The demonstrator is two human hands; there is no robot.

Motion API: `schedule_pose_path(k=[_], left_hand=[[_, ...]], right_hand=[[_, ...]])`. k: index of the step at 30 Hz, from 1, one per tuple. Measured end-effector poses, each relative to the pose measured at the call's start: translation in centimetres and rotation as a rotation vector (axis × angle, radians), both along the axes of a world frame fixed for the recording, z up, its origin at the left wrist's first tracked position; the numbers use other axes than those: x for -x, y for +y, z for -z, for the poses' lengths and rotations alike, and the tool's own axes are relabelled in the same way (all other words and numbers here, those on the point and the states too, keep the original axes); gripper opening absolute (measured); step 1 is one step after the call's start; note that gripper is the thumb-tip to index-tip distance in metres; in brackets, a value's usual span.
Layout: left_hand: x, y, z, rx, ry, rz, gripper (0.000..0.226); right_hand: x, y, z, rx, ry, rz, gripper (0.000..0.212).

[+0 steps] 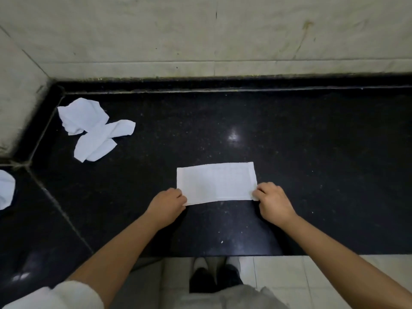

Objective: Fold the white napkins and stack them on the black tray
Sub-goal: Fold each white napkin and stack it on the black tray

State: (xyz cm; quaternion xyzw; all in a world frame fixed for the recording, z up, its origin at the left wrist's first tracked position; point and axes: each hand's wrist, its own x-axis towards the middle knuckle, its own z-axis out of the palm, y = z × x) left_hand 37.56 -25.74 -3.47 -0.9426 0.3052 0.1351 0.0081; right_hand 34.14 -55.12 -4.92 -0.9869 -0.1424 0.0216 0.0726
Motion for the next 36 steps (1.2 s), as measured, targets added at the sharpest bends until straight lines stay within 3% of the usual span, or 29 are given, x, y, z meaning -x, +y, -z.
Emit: schedule_pose_path(k=[4, 11, 13, 16, 17, 19, 23, 26, 31, 36], left_hand=[[0.1, -0.1, -0.9, -0.028, -0.020, -0.026, 0.011], [0.0, -0.7, -1.3, -0.157, -0.008, -0.057, 0.024], [0.3, -1.2, -1.8, -0.128, 0.058, -0.086, 0.009], [0.2, -1.2, -1.3, -0.120, 0.115, -0.139, 0.028], [0.1, -1.2, -1.6, -0.080, 0.108, -0.160, 0.031], [-0.4, -1.4, -1.8, -0.002, 0.094, -0.251, 0.039], [-1.4, -2.7, -1.8, -0.019, 0.070, -0.406, 0.056], [-1.7, -2.9, -0.3, -0.126, 0.159, -0.406, 0.062], [-1.5, -2.2, 1.1, -0.111, 0.181, -0.405, 0.063], [-1.6, -2.1, 1.1, -0.073, 0.206, -0.402, 0.064]], right_hand=[[0.8, 0.4, -0.6, 0.011, 0.022, -0.024, 0.020], [-0.3, 0.7, -0.5, 0.059, 0.116, 0.031, 0.033], [-0.1, 0.6, -0.3, 0.021, 0.119, 0.040, 0.032], [0.3, 0.3, 0.1, -0.054, 0.125, 0.043, 0.016], [0.3, 0.3, -0.2, -0.121, 0.123, 0.094, 0.005], [-0.2, 1.0, -1.3, -0.207, 0.138, 0.318, 0.016], [-1.8, 2.8, -2.4, 0.028, 0.287, 0.693, 0.036], [-2.0, 4.6, -1.6, 0.091, 0.390, 0.783, 0.033], [-2.3, 6.3, -1.6, 0.076, 0.434, 0.883, 0.027], [-3.1, 7.0, -3.4, -0.021, 0.258, 0.870, 0.018]])
